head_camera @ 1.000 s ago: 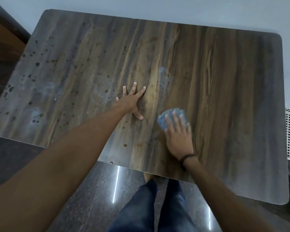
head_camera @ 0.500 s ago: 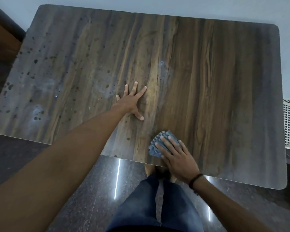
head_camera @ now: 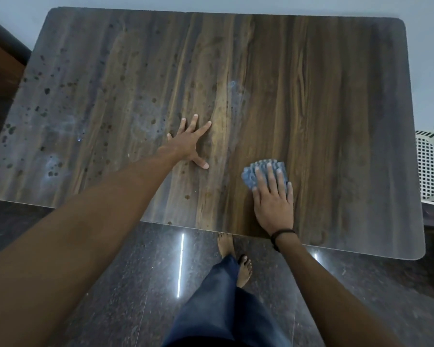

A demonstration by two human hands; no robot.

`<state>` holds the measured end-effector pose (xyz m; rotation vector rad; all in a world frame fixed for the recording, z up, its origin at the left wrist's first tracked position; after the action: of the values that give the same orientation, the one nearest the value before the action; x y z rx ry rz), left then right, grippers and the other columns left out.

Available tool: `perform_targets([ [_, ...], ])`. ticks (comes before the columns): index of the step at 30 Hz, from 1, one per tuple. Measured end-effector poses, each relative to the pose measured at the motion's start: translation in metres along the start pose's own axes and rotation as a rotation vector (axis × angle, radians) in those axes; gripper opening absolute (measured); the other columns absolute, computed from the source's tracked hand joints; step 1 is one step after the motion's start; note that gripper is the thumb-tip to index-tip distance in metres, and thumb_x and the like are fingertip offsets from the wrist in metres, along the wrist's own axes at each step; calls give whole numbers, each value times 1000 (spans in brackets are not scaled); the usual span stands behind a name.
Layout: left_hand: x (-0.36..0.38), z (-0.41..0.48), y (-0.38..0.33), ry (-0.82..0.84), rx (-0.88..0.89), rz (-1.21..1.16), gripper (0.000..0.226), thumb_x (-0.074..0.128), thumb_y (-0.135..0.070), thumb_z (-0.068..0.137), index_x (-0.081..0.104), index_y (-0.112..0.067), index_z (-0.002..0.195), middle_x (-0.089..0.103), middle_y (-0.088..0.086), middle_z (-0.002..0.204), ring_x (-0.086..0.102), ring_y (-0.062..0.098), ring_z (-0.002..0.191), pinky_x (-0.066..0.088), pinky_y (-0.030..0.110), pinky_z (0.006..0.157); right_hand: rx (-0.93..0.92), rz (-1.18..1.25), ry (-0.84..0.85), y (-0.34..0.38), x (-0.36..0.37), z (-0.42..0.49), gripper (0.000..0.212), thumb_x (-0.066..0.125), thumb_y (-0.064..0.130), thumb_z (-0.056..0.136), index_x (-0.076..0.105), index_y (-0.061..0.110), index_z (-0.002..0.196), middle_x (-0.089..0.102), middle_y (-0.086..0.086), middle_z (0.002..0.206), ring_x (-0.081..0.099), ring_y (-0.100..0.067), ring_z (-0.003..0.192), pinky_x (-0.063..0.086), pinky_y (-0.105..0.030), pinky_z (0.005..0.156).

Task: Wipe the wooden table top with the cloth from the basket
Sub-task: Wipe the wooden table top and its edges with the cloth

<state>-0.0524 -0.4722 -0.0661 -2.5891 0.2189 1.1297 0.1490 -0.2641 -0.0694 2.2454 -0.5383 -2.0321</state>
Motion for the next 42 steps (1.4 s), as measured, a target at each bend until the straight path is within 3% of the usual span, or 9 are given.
perform_targets([
  [2,0,-6,9,-28,-7,-10,141,89,-61,56,-12,-50,153,-33,-8,161,-29,34,148,6,78,108,30,-3,-23,18,9,-12,57,37,34,105,21,29,160,13,-3,168,7,-26,155,18,-59,121],
  [7,6,-15,51,17,-141,-80,144,89,-60,55,-19,-51,151,-39,-8,158,-31,42,144,4,80,107,-445,-61,97,61,27,-58,55,29,37,106,20,32,160,19,2,167,11,-22,155,26,-57,119],
  [12,5,-16,50,2,-132,-82,145,91,-57,54,-15,-49,153,-34,-7,161,-27,43,146,6,81,106,26,18,-21,21,-1,37,54,30,36,107,20,30,160,14,-2,168,9,-27,155,16,-58,122],
  [18,5,-15,52,-1,-118,-90,145,91,-57,54,-14,-49,153,-33,-7,161,-26,43,147,8,80,106,-474,-71,128,83,33,-67,56,28,37,108,14,31,161,10,2,169,7,-22,156,20,-54,122],
  [20,5,-15,52,3,-120,-89,145,91,-57,54,-15,-49,153,-34,-7,161,-27,43,146,8,80,107,-411,-72,95,62,22,-18,55,30,37,107,17,32,161,15,2,168,10,-24,155,23,-57,120],
  [24,6,-16,52,10,-121,-77,145,91,-57,55,-16,-49,152,-34,-7,160,-27,43,146,8,80,108,11,39,3,28,-6,68,54,27,36,108,17,28,161,11,-4,169,7,-28,155,16,-60,121],
  [30,5,-15,52,16,-135,-84,146,91,-57,53,-16,-50,152,-36,-8,160,-27,42,146,8,81,106,-441,-56,99,79,27,-42,57,34,36,107,16,31,161,15,1,168,11,-23,155,23,-55,121],
  [36,4,-17,51,8,-131,-84,145,91,-56,55,-15,-48,154,-35,-7,160,-28,43,146,6,80,106,-45,19,34,21,-11,102,55,28,37,108,16,30,161,11,-3,169,5,-27,156,12,-59,123],
  [42,6,-15,52,6,-143,-93,147,92,-57,51,-15,-51,153,-36,-9,159,-28,42,146,6,80,106,-454,-48,122,73,16,-2,54,31,37,107,19,33,160,17,2,168,10,-23,155,20,-56,121],
])
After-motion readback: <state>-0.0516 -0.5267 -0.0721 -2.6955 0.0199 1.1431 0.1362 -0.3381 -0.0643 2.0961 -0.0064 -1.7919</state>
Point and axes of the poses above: each hand's wrist, its own z-axis towards the middle knuckle, its own x-axis out of the palm, y = z × x, the point moved 8 cm from there along z, towards the middle knuckle
